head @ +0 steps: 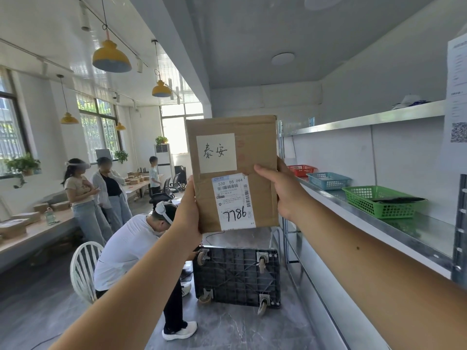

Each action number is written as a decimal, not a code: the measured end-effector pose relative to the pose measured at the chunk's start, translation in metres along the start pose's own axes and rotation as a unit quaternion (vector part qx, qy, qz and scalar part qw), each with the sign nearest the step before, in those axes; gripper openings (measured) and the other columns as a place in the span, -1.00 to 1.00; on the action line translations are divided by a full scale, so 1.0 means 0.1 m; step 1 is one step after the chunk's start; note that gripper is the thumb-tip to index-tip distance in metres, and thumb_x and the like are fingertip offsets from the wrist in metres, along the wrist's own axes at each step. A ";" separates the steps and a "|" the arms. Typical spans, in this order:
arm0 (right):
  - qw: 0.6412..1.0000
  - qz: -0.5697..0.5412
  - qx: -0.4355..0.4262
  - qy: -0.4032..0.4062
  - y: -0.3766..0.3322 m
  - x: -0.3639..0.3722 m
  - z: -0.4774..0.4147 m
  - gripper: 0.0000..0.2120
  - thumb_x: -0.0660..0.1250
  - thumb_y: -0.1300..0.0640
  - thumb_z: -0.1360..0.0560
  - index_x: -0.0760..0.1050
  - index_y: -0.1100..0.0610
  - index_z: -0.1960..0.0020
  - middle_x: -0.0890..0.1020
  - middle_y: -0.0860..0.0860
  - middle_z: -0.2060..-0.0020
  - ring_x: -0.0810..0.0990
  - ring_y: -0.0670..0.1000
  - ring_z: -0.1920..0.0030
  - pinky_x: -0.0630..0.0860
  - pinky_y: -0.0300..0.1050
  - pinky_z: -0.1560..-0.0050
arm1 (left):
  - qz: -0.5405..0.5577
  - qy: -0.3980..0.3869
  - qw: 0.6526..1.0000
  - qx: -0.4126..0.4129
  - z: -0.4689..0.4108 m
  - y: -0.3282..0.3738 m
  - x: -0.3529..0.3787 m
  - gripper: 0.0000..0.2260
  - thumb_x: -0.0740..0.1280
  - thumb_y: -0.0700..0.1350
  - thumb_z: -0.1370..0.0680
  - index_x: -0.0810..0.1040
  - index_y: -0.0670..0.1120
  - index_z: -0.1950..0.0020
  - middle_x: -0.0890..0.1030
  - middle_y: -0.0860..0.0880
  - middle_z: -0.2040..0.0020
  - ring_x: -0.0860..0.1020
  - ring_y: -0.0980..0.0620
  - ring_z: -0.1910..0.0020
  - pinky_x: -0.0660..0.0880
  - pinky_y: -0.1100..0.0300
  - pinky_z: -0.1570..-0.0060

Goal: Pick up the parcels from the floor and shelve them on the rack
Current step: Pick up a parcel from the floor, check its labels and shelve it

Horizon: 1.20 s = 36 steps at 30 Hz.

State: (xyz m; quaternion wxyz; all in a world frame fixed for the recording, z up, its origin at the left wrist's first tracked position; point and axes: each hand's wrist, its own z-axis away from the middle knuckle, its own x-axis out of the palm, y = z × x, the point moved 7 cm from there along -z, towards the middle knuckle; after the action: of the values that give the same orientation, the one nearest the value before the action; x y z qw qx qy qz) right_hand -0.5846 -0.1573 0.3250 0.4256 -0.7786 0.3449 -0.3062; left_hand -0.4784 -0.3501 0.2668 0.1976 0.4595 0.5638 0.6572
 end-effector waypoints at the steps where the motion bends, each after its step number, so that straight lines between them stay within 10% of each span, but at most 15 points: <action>1: 1.000 0.000 0.000 0.000 0.00 0.01 0.00 -0.51 0.60 -0.09 -0.33 0.62 -0.27 -0.23 0.81 -0.10 -0.09 0.80 -0.05 -0.06 0.64 0.07 -0.04 | -0.002 0.006 1.000 0.001 0.00 0.01 -0.01 -0.52 0.26 0.46 -0.54 0.82 0.17 0.07 0.82 -0.04 0.03 0.80 -0.14 0.12 0.73 -0.06 0.24; 8: 0.999 -0.005 0.037 -0.009 0.10 0.01 0.07 -0.18 0.44 -0.50 -0.33 0.47 -0.24 -0.53 0.62 -0.05 -0.46 0.55 0.11 -0.49 0.39 0.32 -0.52 | -0.022 -0.008 0.992 0.123 -0.07 0.22 -0.13 -0.66 0.28 0.13 -0.63 0.52 0.58 -0.28 0.76 0.11 -0.22 0.72 -0.11 -0.23 0.62 -0.31 -0.22; 16: 0.998 -0.031 0.052 0.035 0.18 -0.02 0.07 -0.44 0.22 -0.39 -0.55 0.70 -0.10 -0.32 0.75 0.05 -0.27 0.71 0.13 -0.30 0.61 0.17 -0.27 | -0.059 -0.022 0.993 0.095 0.08 0.19 -0.13 -0.18 0.17 0.64 -0.24 0.63 0.27 -0.36 0.74 0.05 -0.25 0.68 -0.11 -0.26 0.57 -0.34 -0.29; 22: 0.995 0.009 0.081 0.054 0.24 -0.07 0.07 -0.30 0.27 -0.45 -0.45 0.57 -0.11 -0.47 0.63 0.09 -0.43 0.54 0.22 -0.45 0.39 0.34 -0.51 | -0.068 -0.006 0.991 0.119 0.12 0.22 -0.24 -0.43 0.27 0.60 -0.26 0.62 0.44 -0.18 0.74 0.19 -0.16 0.66 -0.06 -0.25 0.55 -0.40 -0.26; 30: 0.994 0.017 0.092 0.048 0.31 -0.15 0.07 -0.55 0.22 -0.37 -0.60 0.79 -0.15 0.08 0.78 -0.10 0.24 0.77 -0.08 0.28 0.63 -0.17 0.31 | -0.084 -0.065 0.989 0.102 0.02 0.21 -0.27 -0.38 0.28 0.50 -0.42 0.61 0.25 -0.38 0.75 0.15 -0.21 0.67 -0.05 -0.28 0.62 -0.04 -0.02; 36: 0.992 0.015 0.110 0.052 0.37 -0.19 0.15 -0.52 0.24 -0.39 -0.57 0.76 -0.15 0.24 0.73 -0.16 0.34 0.73 -0.15 0.35 0.60 -0.22 0.40 | -0.083 -0.085 0.991 0.068 -0.16 0.08 -0.30 -0.47 0.27 0.45 -0.55 0.63 0.18 -0.37 0.76 0.08 -0.21 0.68 -0.09 -0.26 0.60 -0.20 -0.19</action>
State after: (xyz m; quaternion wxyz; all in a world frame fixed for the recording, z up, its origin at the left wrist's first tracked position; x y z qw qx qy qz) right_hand -0.5938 -0.1505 0.2819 0.4949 -0.7046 0.3423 -0.3761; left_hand -0.4745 -0.3849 0.2639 0.2667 0.4775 0.6245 0.5576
